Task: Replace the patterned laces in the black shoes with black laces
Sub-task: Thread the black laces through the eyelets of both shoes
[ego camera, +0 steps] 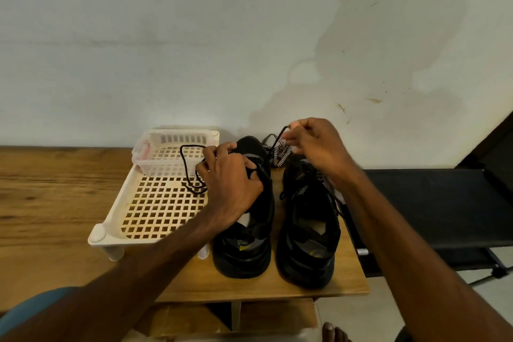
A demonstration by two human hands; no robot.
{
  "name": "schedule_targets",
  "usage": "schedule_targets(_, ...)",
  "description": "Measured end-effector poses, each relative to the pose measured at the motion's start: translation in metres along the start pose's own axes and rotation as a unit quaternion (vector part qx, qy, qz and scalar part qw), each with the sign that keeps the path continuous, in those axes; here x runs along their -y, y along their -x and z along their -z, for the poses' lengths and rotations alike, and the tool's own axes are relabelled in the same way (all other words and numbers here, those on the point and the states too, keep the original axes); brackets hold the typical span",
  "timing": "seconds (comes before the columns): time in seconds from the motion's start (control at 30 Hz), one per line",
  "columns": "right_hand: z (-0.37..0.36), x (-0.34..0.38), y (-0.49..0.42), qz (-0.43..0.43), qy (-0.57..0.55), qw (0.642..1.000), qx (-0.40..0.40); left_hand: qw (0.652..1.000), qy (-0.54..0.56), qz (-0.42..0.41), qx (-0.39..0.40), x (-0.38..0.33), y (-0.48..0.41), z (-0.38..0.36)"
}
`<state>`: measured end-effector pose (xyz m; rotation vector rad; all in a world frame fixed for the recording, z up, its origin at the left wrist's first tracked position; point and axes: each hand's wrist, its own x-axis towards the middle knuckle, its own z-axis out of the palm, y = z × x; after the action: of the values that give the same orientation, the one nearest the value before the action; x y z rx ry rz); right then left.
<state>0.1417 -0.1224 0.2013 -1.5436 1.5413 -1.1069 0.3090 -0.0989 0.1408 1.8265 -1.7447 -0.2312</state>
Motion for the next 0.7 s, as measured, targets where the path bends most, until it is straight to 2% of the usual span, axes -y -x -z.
schedule_targets(0.1,0.01,0.01,0.004,-0.041,-0.231,0.972,0.005,0.999,0.035,0.013,-0.033,0.0,-0.005,0.005)
schedule_targets(0.2,0.011,0.012,0.007,-0.065,-0.282,0.957,0.004,0.994,0.069,0.007,-0.086,-0.001,-0.013,0.019)
schedule_targets(0.27,0.008,0.011,0.007,-0.049,-0.186,0.981,-0.023,0.985,0.113,0.001,-0.13,0.002,-0.022,0.034)
schedule_targets(0.33,0.005,0.005,0.007,0.015,0.017,0.999,-0.029,0.971,0.177,0.001,-0.16,0.012,-0.033,0.047)
schedule_targets(0.4,-0.001,-0.003,0.006,0.054,0.207,0.976,0.037,0.945,0.274,0.023,-0.176,0.026,-0.044,0.059)
schedule_targets(0.47,-0.013,-0.011,0.005,0.042,0.322,0.939,0.115,0.913,0.364,0.063,-0.173,0.032,-0.051,0.069)
schedule_targets(0.5,-0.018,-0.014,0.004,0.032,0.346,0.928,0.133,0.901,0.394,0.078,-0.166,0.033,-0.053,0.072)
schedule_targets(0.6,-0.022,-0.012,0.0,0.034,0.344,0.931,0.119,0.884,0.438,0.095,-0.132,0.034,-0.058,0.074)
schedule_targets(0.7,-0.017,-0.007,-0.002,0.065,0.294,0.951,0.075,0.896,0.425,0.076,-0.1,0.035,-0.056,0.071)
